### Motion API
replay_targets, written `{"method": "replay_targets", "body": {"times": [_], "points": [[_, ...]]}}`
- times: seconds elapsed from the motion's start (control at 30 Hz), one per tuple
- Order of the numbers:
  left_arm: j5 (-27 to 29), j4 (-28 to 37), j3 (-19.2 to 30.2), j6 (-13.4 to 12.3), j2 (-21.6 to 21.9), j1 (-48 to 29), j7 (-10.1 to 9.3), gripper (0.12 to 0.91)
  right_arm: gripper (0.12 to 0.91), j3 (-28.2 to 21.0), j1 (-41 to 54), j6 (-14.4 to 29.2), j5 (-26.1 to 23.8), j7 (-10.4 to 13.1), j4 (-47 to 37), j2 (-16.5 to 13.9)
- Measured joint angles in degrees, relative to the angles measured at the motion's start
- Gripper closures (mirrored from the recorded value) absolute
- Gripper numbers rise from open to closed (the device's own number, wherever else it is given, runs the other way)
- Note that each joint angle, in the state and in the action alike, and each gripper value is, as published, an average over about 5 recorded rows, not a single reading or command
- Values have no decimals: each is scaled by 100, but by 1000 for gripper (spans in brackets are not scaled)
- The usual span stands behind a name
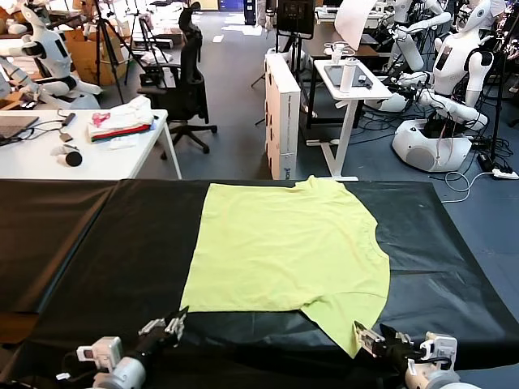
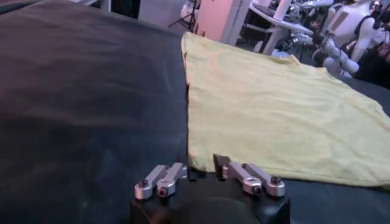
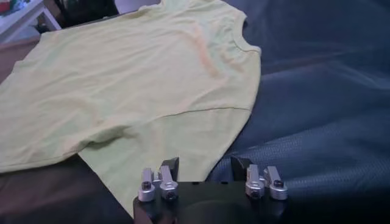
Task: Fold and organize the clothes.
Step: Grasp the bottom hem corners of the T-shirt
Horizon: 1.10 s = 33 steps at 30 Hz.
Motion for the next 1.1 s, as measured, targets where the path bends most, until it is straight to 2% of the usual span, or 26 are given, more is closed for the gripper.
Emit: {"method": "replay_targets", "body": {"times": [0.1,0.2,0.3,0.37,0.7,0.97,1.1], "points": [[13,34,25,-2,-20,-29,3,744,546,-4,-10,1,-13,6,-19,15],[38,60,53,-13,-43,-52,7,816,734,-12,-31,-2,-26,6,-5,22],[47,72,64,-26,-50,-52,13,872,864,-13,-69,-10,-39,10,47,22],[47,74,65,-30,-48,-49,16,881,887,-10,-98,-18,-45,13,93,21],[63,50,55,-46,-45,16,42,883,887,126,-394,11,-137,38,453,19],[125,-188,-78,-80,-4,328,69,883,887,287,-1032,109,-243,226,915,72],[114,-389,-221,-104,36,602,50,883,887,303,-1280,134,-321,238,1084,130]]}}
